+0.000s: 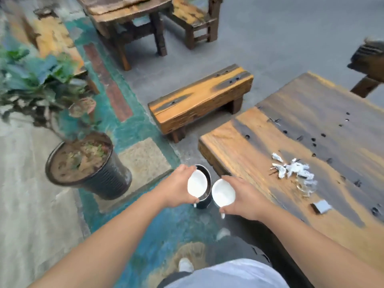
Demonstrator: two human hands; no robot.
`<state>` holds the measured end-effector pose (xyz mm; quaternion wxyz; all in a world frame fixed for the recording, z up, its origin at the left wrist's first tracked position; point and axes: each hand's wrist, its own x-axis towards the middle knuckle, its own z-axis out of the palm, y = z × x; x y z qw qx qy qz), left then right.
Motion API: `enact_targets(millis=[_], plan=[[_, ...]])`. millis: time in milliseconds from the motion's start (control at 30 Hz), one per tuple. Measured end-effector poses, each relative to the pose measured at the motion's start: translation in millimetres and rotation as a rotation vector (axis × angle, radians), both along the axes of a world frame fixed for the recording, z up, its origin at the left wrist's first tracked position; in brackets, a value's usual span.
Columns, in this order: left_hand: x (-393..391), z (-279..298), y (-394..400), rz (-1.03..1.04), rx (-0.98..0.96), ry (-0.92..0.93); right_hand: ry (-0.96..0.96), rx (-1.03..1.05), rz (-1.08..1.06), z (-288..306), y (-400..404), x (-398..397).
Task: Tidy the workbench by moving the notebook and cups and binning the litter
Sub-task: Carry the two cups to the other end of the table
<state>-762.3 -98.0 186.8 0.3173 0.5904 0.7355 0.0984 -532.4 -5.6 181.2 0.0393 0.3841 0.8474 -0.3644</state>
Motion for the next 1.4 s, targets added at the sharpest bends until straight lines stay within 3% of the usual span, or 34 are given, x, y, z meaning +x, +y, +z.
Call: enact_targets(millis=[300,600,1100,1400], plan=[[-10,-24,187,-0.28,-0.028,0.019,0.013,-0.036,-0.317,-48,121,1],[-20,-47,312,-0.504,-0.106,0.073,-0.071,-0.12,-0.475,-75,197,-11],[-33,-121,415,-0.837,-0.135,-0.004,-0.107,-0.171,-0.954,-125,234,-61],[-31,-130,430,-0.913,-0.16,0.02,-0.134,-0.192,-0.996,-127,242,-70]])
